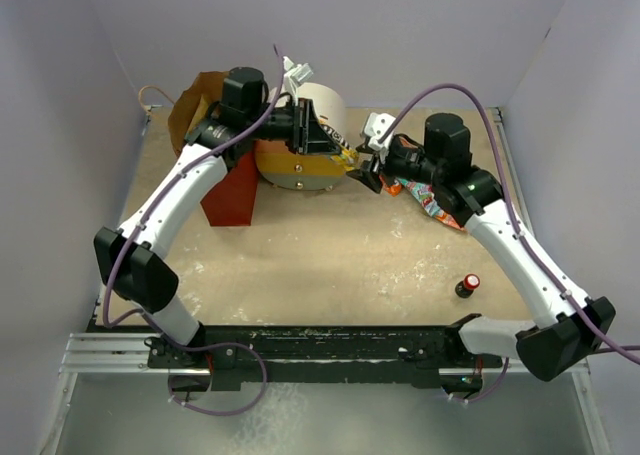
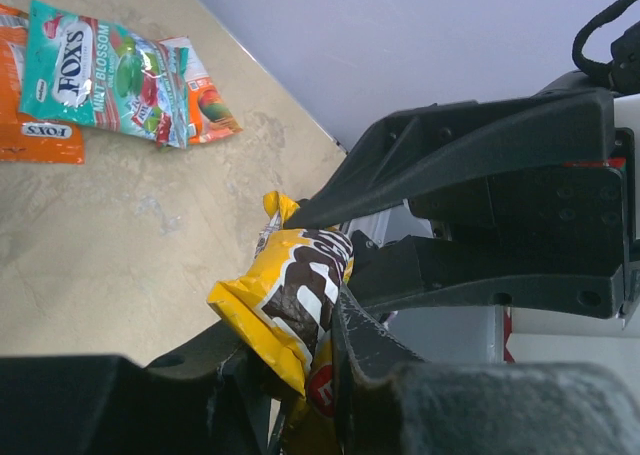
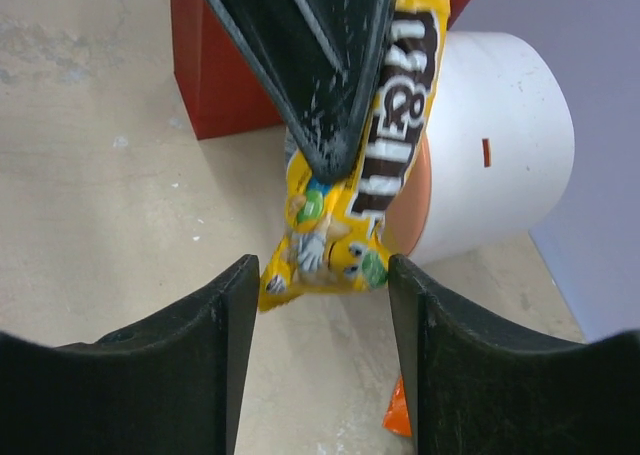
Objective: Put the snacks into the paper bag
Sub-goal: Place the snack in the paper bag, then pick up the snack from the center of the board.
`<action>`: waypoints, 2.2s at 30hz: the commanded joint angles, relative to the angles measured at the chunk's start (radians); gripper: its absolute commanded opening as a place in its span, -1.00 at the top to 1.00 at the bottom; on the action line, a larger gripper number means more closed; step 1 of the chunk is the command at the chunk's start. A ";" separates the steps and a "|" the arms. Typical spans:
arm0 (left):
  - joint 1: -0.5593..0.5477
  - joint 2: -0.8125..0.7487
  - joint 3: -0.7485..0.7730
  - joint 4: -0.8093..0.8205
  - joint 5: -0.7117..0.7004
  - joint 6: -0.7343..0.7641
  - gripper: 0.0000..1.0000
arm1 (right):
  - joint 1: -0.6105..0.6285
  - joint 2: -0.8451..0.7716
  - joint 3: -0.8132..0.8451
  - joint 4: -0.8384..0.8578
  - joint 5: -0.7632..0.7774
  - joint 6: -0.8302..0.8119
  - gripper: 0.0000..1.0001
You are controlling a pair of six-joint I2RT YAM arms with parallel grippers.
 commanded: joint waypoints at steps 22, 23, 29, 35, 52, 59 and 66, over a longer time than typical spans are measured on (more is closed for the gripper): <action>0.228 -0.227 0.143 -0.336 -0.963 0.929 0.73 | -0.106 -0.130 -0.132 0.055 0.054 -0.024 -0.23; 0.230 -0.207 0.137 -0.319 -0.989 0.947 0.72 | -0.113 -0.134 -0.129 0.056 0.059 -0.023 -0.23; 0.284 -0.059 0.132 -0.248 -1.035 0.985 0.73 | -0.148 -0.167 -0.146 0.056 0.053 -0.008 -0.24; 0.344 0.048 0.164 -0.289 -0.950 0.938 0.42 | -0.187 -0.187 -0.173 0.113 0.104 0.026 -0.26; 0.364 -0.121 0.115 -0.258 -0.869 0.882 -0.74 | -0.248 -0.067 -0.148 0.116 0.444 0.084 -0.32; 0.364 -0.250 -0.002 -0.208 -0.715 0.869 -0.98 | -0.353 0.130 -0.082 0.014 0.489 0.057 -0.34; 0.364 -0.372 -0.147 -0.150 -0.536 0.890 -0.98 | -0.494 0.348 0.080 -0.125 0.402 0.040 -0.36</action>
